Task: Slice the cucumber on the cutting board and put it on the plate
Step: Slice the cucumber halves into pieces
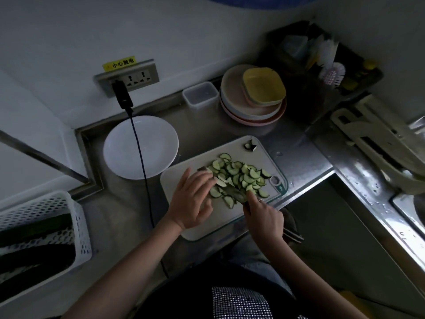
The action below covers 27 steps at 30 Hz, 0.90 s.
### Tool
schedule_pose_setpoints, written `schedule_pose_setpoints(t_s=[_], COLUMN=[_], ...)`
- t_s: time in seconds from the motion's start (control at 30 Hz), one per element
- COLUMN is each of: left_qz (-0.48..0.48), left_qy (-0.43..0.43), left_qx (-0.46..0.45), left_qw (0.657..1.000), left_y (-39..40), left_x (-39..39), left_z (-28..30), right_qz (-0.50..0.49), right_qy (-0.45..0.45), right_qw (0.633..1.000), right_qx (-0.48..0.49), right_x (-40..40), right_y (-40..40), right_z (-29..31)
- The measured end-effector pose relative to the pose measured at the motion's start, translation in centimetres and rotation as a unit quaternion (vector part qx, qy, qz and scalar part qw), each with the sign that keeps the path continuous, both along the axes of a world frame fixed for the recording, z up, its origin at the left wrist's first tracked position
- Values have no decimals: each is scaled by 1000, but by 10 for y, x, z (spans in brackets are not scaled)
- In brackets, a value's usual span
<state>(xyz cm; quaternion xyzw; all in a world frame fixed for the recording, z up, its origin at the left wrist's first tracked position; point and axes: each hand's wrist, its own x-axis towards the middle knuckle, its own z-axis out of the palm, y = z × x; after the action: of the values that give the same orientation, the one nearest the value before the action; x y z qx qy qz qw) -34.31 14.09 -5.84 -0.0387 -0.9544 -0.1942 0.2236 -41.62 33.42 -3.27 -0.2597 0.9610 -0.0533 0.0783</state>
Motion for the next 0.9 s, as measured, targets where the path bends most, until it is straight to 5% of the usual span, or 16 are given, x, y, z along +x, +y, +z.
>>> schedule_pose_setpoints(t_s=[0.2, 0.5, 0.63, 0.7, 0.77, 0.83, 0.9], left_qz=[-102, -94, -80, -63, -22, 14, 23], left_qy=[-71, -263, -374, -343, -226, -119, -100], left_qx=[-75, -153, -112, -55, 6, 16, -7], left_qw=[989, 948, 917, 935, 974, 993, 995], left_y=[-12, -3, -3, -6, -12, -20, -24], left_x=[-2, -34, -50, -51, -46, -38, -32], left_z=[-1, 13, 15, 13, 13, 10, 7], right_qz=[59, 95, 106, 101, 97, 86, 81], right_qy=[66, 82, 111, 122, 118, 117, 120], right_qw=[996, 990, 987, 987, 988, 989, 990], right_qx=[28, 61, 39, 40, 32, 14, 7], right_x=[-7, -10, -4, -4, -5, -7, -10], right_y=[8, 17, 9, 7, 10, 15, 17], right_z=[-8, -13, -14, -13, -15, -16, -15])
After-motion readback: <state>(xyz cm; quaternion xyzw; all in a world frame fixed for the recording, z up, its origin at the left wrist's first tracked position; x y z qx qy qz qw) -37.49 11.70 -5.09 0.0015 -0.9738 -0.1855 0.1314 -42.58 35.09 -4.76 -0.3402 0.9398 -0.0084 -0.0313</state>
